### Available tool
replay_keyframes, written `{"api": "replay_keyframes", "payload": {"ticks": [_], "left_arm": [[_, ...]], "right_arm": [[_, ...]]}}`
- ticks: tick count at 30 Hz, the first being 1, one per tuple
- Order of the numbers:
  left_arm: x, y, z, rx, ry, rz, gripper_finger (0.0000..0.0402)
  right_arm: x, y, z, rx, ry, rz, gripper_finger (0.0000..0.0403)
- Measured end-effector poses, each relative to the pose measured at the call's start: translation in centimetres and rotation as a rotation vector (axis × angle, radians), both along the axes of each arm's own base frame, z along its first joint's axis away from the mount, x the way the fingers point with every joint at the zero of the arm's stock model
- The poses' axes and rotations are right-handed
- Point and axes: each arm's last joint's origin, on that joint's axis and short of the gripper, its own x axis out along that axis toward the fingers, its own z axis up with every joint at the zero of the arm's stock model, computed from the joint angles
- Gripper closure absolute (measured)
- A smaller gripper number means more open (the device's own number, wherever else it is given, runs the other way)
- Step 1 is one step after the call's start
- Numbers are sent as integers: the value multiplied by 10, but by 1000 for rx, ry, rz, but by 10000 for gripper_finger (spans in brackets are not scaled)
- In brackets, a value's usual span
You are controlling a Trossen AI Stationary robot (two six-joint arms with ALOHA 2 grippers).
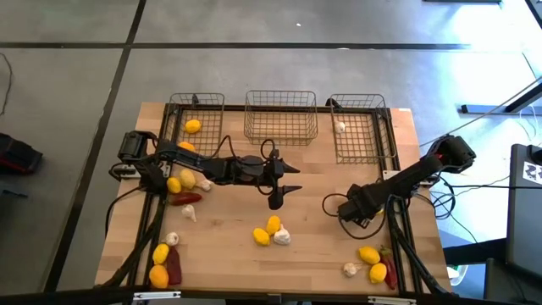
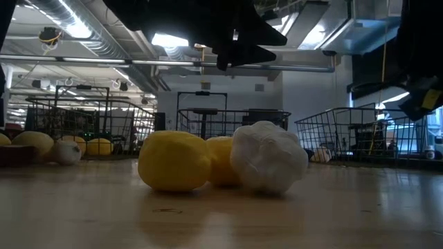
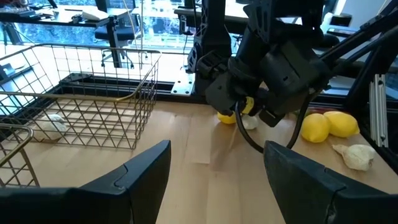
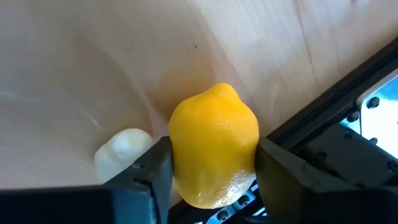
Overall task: Sort produce into baskets
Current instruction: Put the yellow lemon into the left gold wire basket
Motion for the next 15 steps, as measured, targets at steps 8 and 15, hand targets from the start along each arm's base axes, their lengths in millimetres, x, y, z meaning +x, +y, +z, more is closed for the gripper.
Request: {"api": "replay_keyframes", "payload": {"ticks": [8,15], "left_arm": [[0,0,0,-1,-1,0,149],[0,0,0,-1,-1,0,149]], "right_arm": [[9,2,24,-29,-61,84,250],[16,3,57,-27,-191,177,249]]}}
